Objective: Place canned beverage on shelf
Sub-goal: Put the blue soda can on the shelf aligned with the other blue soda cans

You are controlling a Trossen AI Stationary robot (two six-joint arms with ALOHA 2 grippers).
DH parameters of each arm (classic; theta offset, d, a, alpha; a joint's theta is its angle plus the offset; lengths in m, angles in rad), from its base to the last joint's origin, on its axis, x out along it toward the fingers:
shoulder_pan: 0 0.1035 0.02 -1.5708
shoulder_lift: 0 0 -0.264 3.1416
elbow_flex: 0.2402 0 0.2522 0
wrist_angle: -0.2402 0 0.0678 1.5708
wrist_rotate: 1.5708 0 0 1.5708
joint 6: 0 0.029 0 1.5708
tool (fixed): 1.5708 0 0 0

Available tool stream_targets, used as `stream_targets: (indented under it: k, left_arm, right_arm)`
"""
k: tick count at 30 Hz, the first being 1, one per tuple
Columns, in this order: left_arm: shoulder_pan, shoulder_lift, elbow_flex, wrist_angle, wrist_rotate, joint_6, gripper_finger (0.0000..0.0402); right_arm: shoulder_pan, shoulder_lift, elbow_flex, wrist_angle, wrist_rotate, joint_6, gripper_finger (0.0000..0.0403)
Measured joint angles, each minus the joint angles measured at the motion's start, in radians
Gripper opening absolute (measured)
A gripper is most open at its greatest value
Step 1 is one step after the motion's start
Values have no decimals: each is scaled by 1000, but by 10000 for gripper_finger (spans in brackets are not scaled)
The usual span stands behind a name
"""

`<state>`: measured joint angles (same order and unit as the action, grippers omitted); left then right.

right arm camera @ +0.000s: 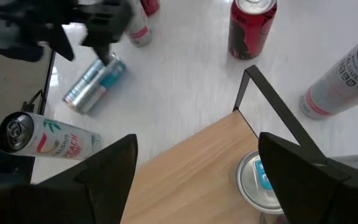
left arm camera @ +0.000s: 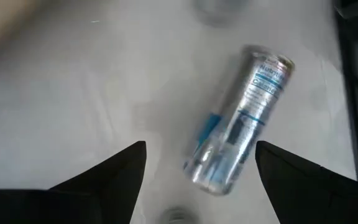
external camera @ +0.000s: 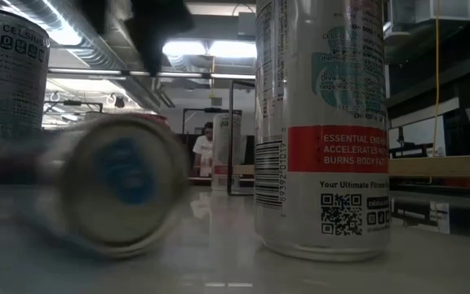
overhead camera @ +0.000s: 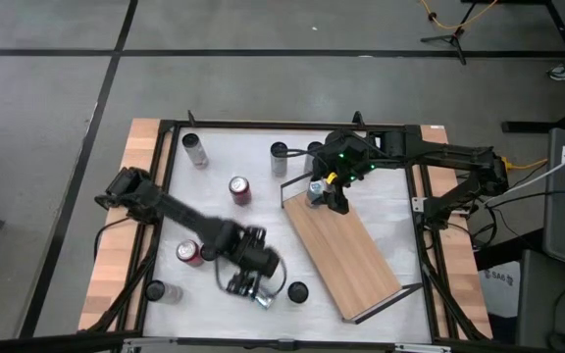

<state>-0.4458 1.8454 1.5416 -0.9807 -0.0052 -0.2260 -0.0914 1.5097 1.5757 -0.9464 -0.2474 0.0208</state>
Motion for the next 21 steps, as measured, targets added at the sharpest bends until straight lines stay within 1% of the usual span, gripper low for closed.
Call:
stream_targets:
  k: [3, 5, 9, 11, 14, 16, 21]
  left_arm:
    - [-73, 1, -77, 92, -27, -1, 293]
    - [-112, 1, -125, 182, -45, -2, 293]
    - [-183, 1, -238, 366, -53, 0, 293]
    - [-211, 1, -284, 428, -49, -1, 293]
    - [-241, 1, -341, 486, -56, 0, 293]
    - [-249, 2, -374, 488, -74, -1, 293]
    - [-244, 2, -390, 496, -98, -7, 293]
  right_arm:
    - [0, 0, 0, 1, 0, 0, 325]
    - [0, 0, 0, 1, 0, 0, 325]
    - [0, 0, 0, 1, 0, 0, 325]
    - [0, 0, 0, 1, 0, 0, 325]
    - [0, 0, 0, 1, 0, 0, 325]
    - [0, 0, 0, 1, 0, 0, 325]
    - [0, 0, 0, 2, 0, 33, 325]
